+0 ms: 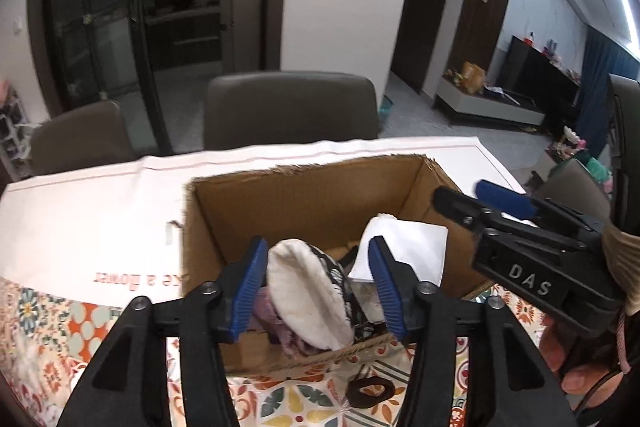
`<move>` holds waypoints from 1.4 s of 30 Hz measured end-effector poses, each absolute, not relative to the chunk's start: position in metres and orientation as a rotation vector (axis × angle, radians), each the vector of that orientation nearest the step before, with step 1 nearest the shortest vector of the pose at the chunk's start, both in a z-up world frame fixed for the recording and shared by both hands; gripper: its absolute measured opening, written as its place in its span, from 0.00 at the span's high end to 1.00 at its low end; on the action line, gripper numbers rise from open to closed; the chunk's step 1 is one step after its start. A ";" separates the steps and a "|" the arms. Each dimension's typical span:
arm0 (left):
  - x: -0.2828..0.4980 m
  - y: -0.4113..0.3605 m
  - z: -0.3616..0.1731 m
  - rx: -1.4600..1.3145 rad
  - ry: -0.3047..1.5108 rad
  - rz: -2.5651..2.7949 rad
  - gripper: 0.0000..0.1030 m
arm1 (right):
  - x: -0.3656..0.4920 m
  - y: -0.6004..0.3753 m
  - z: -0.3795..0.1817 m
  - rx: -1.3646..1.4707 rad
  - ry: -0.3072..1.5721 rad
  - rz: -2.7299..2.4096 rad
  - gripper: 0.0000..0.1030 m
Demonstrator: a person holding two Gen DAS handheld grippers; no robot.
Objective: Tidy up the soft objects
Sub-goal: 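Open both grippers to drop the bag and cloth into the box, then move the right gripper down to the dark brown hair tie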
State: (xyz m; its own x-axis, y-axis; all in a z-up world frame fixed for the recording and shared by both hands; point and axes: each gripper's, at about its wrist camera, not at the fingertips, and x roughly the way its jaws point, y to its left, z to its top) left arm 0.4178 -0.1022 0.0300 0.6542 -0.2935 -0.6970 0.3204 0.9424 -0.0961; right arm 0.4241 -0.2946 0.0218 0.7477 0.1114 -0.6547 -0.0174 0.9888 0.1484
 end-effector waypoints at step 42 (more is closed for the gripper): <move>0.275 -0.013 -0.020 0.022 0.759 -0.022 0.24 | 0.288 -0.209 -0.016 -0.015 0.697 0.126 0.20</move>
